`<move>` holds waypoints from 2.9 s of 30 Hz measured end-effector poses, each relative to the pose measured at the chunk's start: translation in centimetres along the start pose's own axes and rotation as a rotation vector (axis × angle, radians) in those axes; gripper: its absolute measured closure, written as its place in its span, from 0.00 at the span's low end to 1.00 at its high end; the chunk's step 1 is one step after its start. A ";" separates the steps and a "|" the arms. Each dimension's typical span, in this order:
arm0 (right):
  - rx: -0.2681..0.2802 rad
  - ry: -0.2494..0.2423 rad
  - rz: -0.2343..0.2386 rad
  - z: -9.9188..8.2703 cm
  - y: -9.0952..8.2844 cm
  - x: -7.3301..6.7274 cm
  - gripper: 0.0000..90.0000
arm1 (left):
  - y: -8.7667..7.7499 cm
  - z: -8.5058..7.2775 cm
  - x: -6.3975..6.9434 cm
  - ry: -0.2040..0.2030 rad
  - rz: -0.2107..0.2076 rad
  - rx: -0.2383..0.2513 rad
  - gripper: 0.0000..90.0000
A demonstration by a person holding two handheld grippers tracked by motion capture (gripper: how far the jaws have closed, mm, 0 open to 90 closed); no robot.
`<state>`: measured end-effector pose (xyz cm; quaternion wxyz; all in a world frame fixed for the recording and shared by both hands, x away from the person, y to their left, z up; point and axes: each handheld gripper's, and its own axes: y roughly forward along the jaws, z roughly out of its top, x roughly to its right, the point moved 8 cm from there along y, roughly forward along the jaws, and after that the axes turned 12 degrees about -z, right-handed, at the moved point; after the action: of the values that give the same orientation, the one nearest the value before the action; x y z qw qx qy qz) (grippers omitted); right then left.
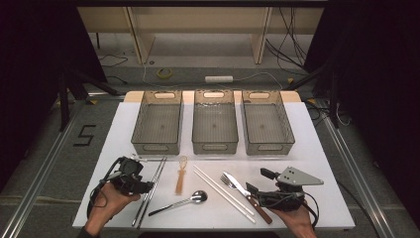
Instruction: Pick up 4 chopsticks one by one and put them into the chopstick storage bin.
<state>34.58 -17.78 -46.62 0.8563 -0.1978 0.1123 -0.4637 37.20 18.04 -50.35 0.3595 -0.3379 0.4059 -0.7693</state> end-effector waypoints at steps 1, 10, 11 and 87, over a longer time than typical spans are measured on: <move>0.000 0.000 0.000 0.0 0.0 0.0 0.33 | 0.2 -0.1 -0.1 0.003 0.005 -0.017 0.55; -0.008 -0.011 0.005 -0.1 0.0 -0.1 0.34 | 1.6 -1.0 -0.7 -0.001 0.032 -0.107 0.71; -0.008 -0.011 0.005 -0.1 0.0 -0.1 0.34 | 1.7 -1.1 -0.8 -0.004 0.034 -0.111 0.71; -0.005 -0.045 -0.001 -0.1 -0.1 -0.2 0.39 | 2.5 -1.8 -0.5 0.031 0.012 -0.147 0.94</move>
<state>34.36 -17.66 -46.69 0.8579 -0.2101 0.0942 -0.4592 36.68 18.09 -53.37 0.3322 -0.3491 0.4690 -0.7402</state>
